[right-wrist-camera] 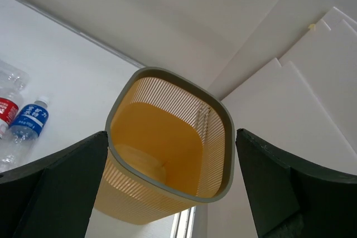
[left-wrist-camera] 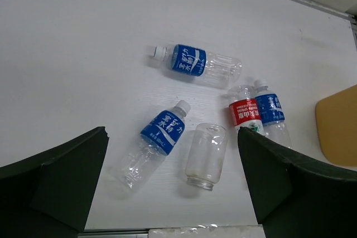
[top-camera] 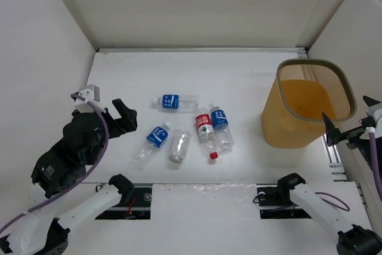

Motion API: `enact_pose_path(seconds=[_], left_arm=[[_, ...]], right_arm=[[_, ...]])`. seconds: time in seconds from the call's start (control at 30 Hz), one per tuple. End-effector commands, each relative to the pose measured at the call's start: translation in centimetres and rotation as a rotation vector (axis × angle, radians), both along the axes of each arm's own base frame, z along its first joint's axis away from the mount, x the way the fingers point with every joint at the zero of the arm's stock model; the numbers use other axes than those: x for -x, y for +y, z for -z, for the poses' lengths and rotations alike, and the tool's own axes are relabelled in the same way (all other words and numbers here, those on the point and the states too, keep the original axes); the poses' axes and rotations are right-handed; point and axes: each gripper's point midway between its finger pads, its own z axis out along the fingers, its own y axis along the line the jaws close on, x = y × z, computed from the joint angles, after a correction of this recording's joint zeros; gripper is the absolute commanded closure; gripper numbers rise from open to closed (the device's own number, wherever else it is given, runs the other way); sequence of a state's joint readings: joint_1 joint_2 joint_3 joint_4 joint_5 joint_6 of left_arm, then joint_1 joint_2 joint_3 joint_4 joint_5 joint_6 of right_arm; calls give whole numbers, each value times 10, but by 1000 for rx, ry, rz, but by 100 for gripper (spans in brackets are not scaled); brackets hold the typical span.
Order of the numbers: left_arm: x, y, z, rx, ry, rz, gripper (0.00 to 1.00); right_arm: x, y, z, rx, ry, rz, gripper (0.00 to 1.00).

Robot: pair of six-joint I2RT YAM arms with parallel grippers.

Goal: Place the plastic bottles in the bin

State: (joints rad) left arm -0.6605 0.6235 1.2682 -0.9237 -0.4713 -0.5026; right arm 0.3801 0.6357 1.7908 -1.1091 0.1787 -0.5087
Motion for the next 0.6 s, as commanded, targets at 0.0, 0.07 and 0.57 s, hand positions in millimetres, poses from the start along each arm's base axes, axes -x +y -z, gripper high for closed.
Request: enact_pose_path(seconds=[0.0,0.07,0.57], left_arm=[[-7,-7,-2,19,-7,0,0],[-10,-9,-2,24,-14,0,0],[-85,-84,51,95,145,-26,0]], right_arm=[[-5,1,-5,7,-11,4,0],[-5,-1,-5,7,-10,13,0],[-16,29,5,25,-9,-127,0]])
